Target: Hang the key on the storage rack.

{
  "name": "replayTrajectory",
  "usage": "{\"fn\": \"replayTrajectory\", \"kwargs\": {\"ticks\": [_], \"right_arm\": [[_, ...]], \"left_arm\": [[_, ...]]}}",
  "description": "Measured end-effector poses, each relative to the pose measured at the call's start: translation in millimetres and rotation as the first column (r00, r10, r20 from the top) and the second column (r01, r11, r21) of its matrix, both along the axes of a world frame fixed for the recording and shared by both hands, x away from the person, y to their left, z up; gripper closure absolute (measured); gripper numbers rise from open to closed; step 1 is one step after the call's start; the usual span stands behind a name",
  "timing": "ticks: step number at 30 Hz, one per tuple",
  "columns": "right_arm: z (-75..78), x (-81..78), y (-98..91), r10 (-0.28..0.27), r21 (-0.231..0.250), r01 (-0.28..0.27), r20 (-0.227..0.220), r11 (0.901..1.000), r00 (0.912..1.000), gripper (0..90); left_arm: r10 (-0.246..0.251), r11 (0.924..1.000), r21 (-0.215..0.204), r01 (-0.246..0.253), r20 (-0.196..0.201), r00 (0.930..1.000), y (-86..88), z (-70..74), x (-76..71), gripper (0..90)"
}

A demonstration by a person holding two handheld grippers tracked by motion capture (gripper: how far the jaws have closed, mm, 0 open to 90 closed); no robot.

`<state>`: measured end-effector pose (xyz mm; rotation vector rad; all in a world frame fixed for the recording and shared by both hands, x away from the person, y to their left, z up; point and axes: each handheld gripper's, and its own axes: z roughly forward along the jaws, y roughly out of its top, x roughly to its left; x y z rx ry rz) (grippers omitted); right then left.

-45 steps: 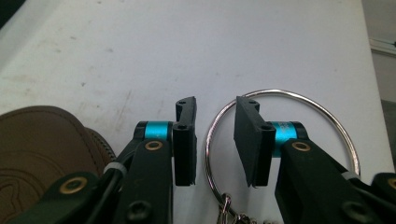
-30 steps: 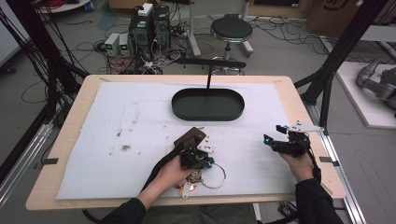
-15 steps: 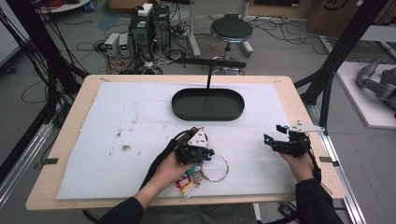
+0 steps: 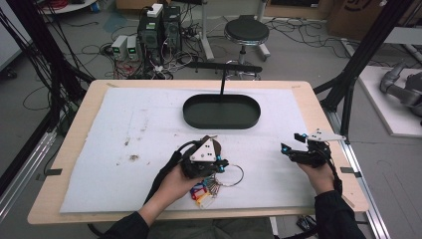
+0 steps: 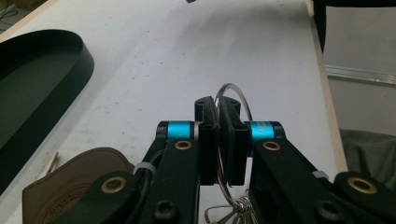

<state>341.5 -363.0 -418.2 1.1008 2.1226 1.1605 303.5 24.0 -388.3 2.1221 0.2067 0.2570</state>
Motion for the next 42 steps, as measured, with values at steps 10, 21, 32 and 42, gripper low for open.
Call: {"fn": "replayTrajectory", "kwargs": {"ticks": [10, 21, 32, 42], "right_arm": [[-0.5, 0.4, 0.8, 0.003, -0.001, -0.003, 0.000, 1.0000, 1.0000, 29.2], [-0.6, 0.8, 0.1, 0.005, 0.001, -0.005, 0.000, 1.0000, 1.0000, 29.2], [-0.8, 0.9, 0.5, 0.003, 0.000, -0.003, -0.003, 1.0000, 1.0000, 29.3], [-1.1, 1.5, 0.3, 0.001, -0.001, -0.001, -0.004, 1.0000, 1.0000, 29.3]], "left_arm": [[-0.060, 0.9977, 0.027, 0.062, -0.058, 0.9965, 0.2, -3.0, -2.6, 84.1], [-0.081, 0.9946, 0.059, 0.086, -0.079, 0.9936, -1.4, -6.5, -3.4, 86.1], [-0.090, 0.9956, -0.034, 0.088, -0.059, 0.9942, 13.9, 17.0, -3.8, 86.3], [-0.071, 0.9903, -0.122, 0.066, -0.034, 0.9969, 27.2, 38.5, -3.1, 86.3]]}}
